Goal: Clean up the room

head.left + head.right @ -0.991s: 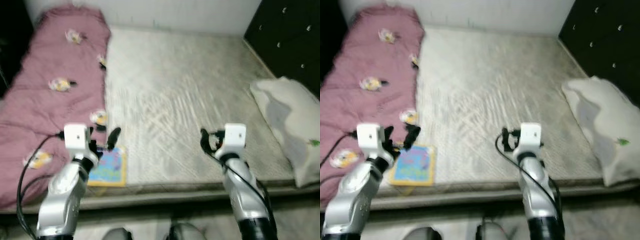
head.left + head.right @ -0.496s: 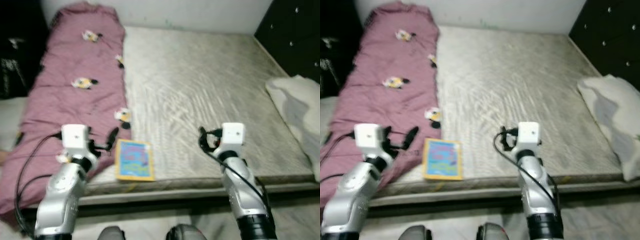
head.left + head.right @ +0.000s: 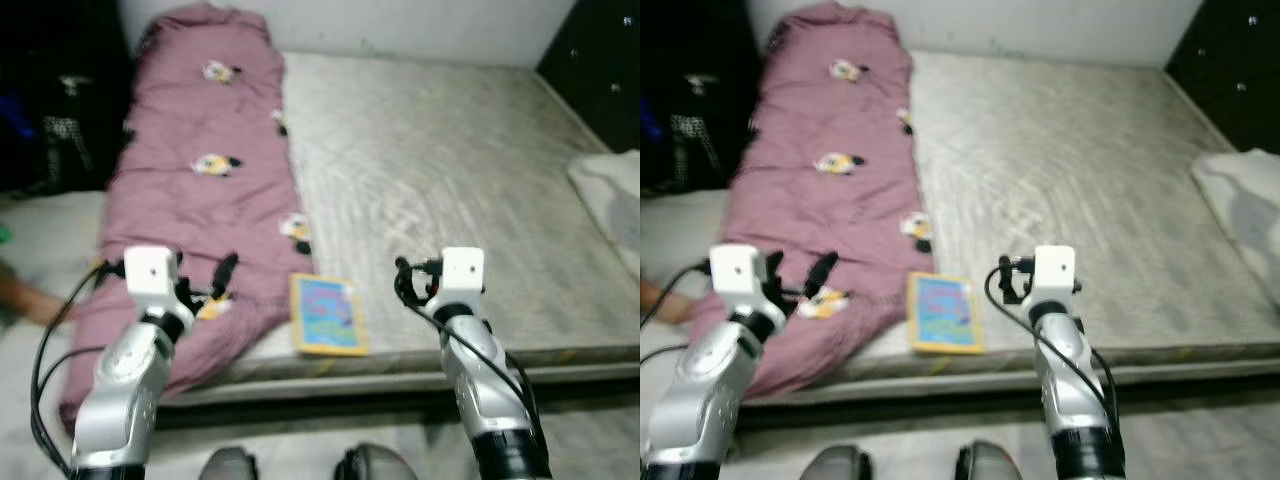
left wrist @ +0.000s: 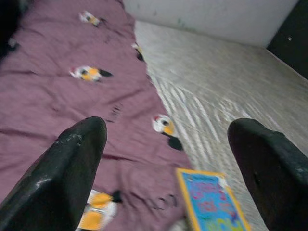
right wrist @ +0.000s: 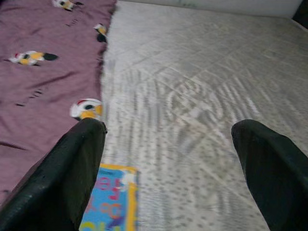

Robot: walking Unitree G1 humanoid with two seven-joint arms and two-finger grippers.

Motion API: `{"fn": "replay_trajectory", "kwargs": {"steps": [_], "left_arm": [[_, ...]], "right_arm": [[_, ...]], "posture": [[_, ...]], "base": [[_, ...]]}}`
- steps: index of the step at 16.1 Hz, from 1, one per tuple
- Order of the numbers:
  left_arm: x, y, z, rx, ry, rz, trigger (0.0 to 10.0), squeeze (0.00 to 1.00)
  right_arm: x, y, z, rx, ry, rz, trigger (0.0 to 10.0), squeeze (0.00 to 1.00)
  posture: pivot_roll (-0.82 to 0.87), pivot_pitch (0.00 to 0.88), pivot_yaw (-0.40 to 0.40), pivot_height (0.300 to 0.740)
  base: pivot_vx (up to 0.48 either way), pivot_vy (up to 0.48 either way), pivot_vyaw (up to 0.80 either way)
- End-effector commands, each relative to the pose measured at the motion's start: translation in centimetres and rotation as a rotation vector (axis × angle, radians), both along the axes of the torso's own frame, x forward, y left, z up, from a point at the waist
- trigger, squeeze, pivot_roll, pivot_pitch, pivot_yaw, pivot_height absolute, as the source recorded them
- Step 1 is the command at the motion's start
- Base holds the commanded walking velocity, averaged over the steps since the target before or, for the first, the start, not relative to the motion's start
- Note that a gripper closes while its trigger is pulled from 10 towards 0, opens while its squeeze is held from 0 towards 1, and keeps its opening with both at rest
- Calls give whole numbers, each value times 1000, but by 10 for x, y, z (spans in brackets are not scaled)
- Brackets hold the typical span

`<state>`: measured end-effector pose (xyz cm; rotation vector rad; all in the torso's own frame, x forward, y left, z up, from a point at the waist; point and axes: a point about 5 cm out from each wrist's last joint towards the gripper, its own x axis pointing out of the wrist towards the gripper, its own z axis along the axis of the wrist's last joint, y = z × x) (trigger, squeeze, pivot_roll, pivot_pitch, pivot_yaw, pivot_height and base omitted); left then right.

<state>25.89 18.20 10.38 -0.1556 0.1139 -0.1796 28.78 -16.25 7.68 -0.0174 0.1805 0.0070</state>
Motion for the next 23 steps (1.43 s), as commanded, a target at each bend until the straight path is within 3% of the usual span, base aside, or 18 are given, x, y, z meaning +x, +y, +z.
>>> {"fn": "replay_trajectory", "kwargs": {"steps": [1,11,23], "left_arm": [[0,-8,0,-8,-6,-16,10000,0],[-1,-10,1,-25,-16,-31,10000,0],[-1,-10,1,-22,-13,-38,10000,0]], "right_arm": [[-1,-13,0,-21,4,-37,10000,0],[-1,-13,0,-22,4,-39,10000,0],[-1,-12,1,-22,2,-39,10000,0]], "posture": [[17,104,-70,740],[16,104,-72,740],[17,104,-71,740]], "base": [[0,0,0],[0,0,0],[318,0,0]]}}
